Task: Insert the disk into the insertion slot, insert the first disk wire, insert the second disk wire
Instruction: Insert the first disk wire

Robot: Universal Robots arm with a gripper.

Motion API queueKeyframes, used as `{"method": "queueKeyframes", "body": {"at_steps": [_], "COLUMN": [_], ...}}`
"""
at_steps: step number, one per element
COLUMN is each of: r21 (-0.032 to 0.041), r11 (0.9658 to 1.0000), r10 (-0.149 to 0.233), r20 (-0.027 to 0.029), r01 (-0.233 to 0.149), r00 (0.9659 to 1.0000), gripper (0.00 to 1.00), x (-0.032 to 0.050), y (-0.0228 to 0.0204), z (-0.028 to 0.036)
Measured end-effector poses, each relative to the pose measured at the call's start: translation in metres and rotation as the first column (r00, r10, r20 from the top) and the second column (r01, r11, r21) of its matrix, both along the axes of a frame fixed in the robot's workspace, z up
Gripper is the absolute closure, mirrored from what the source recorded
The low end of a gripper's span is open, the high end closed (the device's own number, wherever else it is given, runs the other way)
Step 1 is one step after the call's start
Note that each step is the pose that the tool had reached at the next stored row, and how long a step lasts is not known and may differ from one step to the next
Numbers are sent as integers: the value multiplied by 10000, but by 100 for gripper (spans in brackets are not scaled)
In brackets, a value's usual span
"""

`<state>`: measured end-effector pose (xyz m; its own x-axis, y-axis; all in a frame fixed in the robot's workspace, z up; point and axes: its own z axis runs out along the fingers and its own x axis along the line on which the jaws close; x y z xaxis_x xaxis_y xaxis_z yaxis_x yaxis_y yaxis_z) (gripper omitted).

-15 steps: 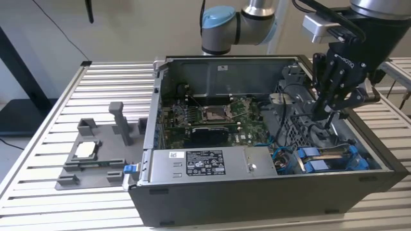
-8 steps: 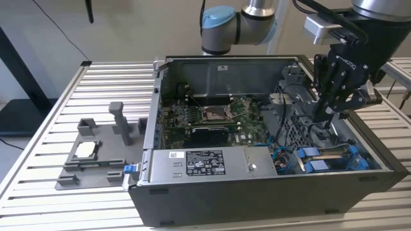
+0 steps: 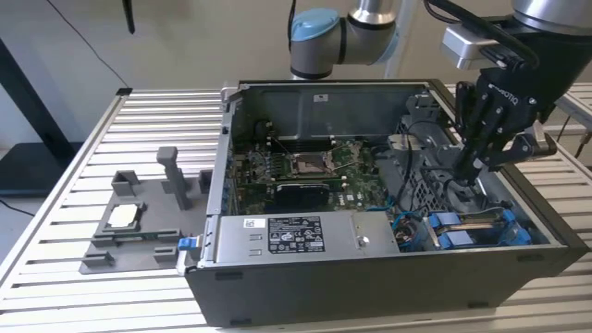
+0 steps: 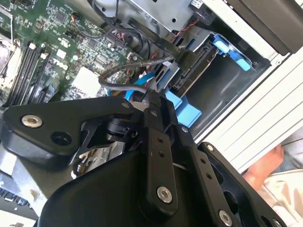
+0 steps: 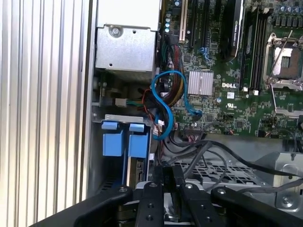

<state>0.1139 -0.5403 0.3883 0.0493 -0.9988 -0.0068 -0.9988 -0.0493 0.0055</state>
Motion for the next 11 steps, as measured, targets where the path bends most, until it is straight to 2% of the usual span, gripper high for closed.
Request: {"method": "queueKeyframes", "body": {"at_steps": [7,11], "r21": [0,61], "r11": [10000,10000], "r10": [0,-1], "r20": [0,-2], "r01": [0,1], "r00": [10000,10000], "gripper": [81,81], "x": [38,55], "y": [-80,-135], "z": [-16,-37]}}
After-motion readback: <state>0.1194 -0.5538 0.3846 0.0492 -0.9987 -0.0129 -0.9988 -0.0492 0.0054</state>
